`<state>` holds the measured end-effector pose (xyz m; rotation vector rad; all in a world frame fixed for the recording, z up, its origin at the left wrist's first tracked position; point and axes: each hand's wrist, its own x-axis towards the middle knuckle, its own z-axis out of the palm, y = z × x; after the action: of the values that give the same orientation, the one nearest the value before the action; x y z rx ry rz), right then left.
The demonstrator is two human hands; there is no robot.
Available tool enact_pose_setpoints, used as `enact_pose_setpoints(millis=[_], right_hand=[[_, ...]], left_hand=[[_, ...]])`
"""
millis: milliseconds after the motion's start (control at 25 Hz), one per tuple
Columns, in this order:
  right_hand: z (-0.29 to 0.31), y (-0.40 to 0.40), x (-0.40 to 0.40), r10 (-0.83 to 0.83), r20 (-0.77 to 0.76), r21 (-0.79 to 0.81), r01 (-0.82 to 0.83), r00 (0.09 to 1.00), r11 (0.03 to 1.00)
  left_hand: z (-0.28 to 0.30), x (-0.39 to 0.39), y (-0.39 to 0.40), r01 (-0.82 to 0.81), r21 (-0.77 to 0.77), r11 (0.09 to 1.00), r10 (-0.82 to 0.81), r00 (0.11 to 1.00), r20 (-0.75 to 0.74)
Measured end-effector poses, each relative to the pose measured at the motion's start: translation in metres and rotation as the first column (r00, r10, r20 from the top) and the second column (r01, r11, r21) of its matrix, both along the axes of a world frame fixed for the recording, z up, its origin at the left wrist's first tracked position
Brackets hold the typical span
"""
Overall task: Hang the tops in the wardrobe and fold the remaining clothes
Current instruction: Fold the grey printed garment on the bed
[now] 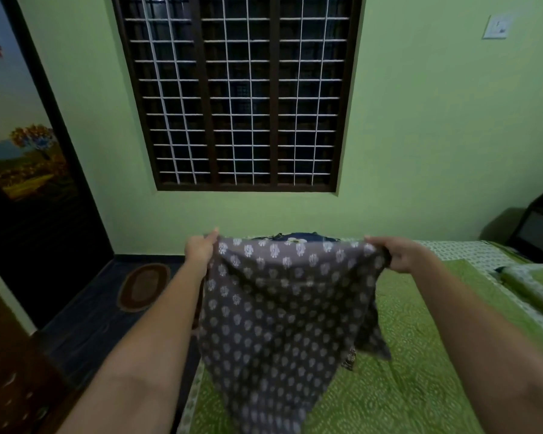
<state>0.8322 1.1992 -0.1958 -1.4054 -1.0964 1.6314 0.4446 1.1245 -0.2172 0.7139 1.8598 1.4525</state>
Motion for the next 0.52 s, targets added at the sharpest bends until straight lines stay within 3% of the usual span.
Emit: enact_pose_setpoints(millis=[80,120,160,240,320,440,520], right_hand=[[0.048,0.01,0.003,0.008,-0.182,0.178,0.025,0.983,0.984],[0.063,0.011,0.003,0.045,-0.18,0.254,0.003,0.983,0.967],[0.067,0.007,0.002,0.079,-0.068,0.288,-0.056,0.995,0.956],[0.043,0.003,0.002,0.119,0.19,0.236,-0.163,0.974,0.958],[0.018,0.008,0.001,0.109,0.214,0.208,-0.154,0.971,0.966],[0.01,0.021,-0.006,0.008,0.137,0.284,-0.047,0.99,0.958],[0.012,0.018,-0.013,-0.032,0.347,0.361,-0.102,0.937,0.927]], left_hand=[[0.039,-0.003,0.008,0.098,0.217,0.971,-0.146,0.964,0.22],[0.052,-0.005,0.01,0.162,0.282,0.946,-0.232,0.944,0.236],[0.059,-0.007,0.009,0.229,0.271,0.935,-0.277,0.949,0.154],[0.049,-0.014,0.003,0.257,0.087,0.963,-0.248,0.963,-0.104],[0.03,-0.019,-0.001,0.193,0.02,0.981,-0.186,0.964,-0.189],[0.022,-0.029,0.0,0.137,0.086,0.987,-0.112,0.961,-0.253],[0.015,-0.032,-0.001,0.1,0.019,0.995,-0.079,0.883,-0.463]])
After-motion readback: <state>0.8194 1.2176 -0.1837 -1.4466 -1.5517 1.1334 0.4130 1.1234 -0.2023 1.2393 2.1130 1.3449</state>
